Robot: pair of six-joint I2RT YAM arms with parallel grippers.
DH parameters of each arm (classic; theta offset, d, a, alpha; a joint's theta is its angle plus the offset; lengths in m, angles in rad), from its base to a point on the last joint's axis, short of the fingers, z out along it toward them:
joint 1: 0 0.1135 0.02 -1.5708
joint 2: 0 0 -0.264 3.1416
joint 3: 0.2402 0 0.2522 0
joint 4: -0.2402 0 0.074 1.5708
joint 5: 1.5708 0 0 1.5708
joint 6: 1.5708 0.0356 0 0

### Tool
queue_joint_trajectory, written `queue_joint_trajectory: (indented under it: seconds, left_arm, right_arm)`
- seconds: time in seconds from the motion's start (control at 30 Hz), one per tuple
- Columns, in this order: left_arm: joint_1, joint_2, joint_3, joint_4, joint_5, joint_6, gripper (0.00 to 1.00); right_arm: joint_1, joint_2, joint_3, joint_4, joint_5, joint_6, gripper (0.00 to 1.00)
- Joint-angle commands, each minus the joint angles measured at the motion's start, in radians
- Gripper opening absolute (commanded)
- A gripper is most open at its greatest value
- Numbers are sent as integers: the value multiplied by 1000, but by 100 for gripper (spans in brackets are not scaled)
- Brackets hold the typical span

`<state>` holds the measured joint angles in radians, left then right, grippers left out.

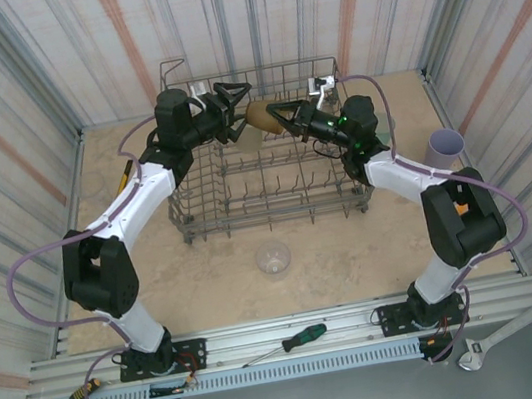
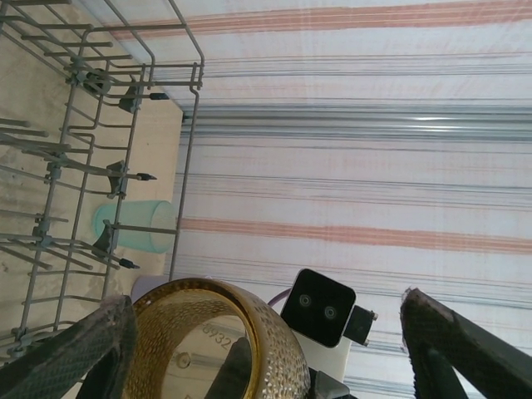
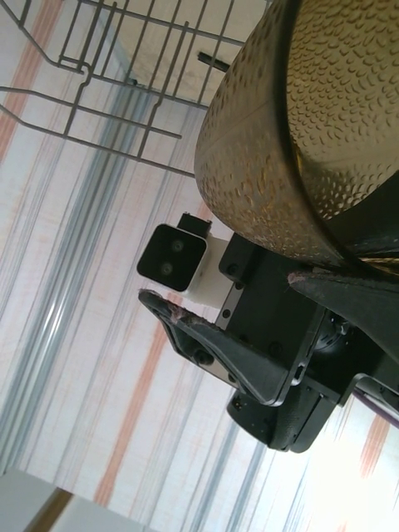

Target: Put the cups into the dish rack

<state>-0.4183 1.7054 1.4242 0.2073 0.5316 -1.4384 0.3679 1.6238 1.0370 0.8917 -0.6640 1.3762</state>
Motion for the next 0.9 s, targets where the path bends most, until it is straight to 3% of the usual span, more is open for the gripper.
queue_joint_trajectory:
  seconds: [0.0, 0.2, 0.57, 0.87]
  left_arm:
    - [-28, -16, -28, -12, 94, -29, 89]
    - [-37, -19, -35, -3, 104, -45, 94]
    - [-28, -12, -54, -29, 98, -22, 95]
    - [-36, -13, -49, -3, 99, -50, 95]
  right_arm:
    - [4, -58, 54, 43, 36, -46, 0]
    - [-6, -50, 64, 102, 41, -11, 0]
    - [-21, -154, 66, -57, 46, -117, 0]
    - [-5, -131, 69, -48, 46, -114, 0]
